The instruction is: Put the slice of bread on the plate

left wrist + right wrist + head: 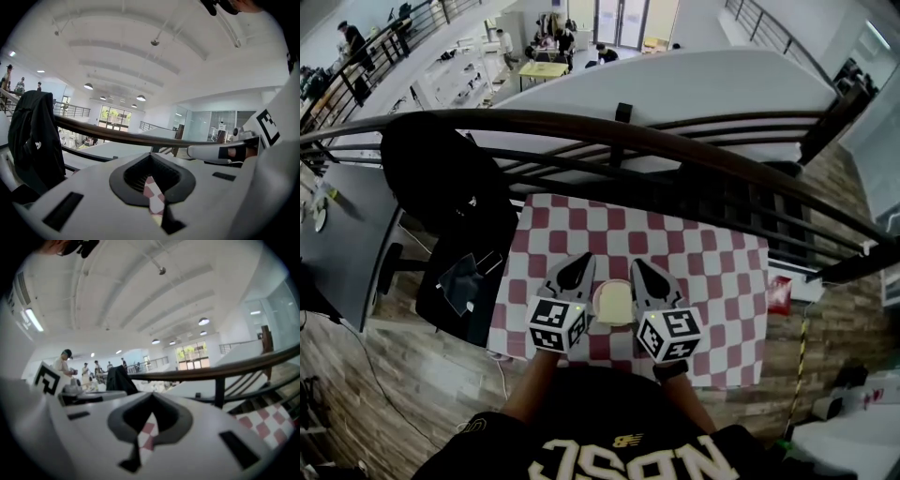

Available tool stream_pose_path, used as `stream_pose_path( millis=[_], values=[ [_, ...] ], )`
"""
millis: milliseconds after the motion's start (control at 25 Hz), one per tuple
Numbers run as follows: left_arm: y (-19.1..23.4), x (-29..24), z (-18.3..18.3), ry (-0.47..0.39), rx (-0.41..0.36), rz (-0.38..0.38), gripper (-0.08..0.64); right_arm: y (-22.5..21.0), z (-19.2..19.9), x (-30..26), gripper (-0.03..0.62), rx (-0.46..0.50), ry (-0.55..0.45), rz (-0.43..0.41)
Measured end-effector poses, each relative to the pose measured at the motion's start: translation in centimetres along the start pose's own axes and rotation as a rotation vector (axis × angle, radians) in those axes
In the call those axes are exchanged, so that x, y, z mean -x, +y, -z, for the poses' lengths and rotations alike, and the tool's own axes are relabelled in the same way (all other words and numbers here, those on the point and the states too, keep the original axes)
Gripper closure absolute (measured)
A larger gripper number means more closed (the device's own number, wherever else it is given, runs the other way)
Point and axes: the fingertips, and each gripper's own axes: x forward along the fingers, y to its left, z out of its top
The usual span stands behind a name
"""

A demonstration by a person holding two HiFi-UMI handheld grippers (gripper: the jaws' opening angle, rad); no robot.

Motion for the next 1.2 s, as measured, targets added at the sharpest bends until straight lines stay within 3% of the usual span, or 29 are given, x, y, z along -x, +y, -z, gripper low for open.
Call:
stream_pose_path(
  millis=[200,360,800,1200],
  values=[
    [-0.8,0.6,-5.2,-0.102,-0.099,-0.014,0.541,0.2,-3.8,1.3,0.577,0.094,-0.091,0.051],
    [-1.6,1.1,-7.2,-0.15,-0.156,-0.016,0.541,-0.1,-6.0,2.1,0.578,0.134,-0.149,0.09],
    [-2.8,1.7,-6.5,-0.14,-0.167,0.007,0.541,-0.6,-6.5,3.2,0.578,0.169,-0.171,0.141],
    [-2.8,2.4,-6.5,-0.159,-0.161,-0.011,0.541,0.1,-5.5,2.7,0.577,0.183,-0.14,0.121]
  ],
)
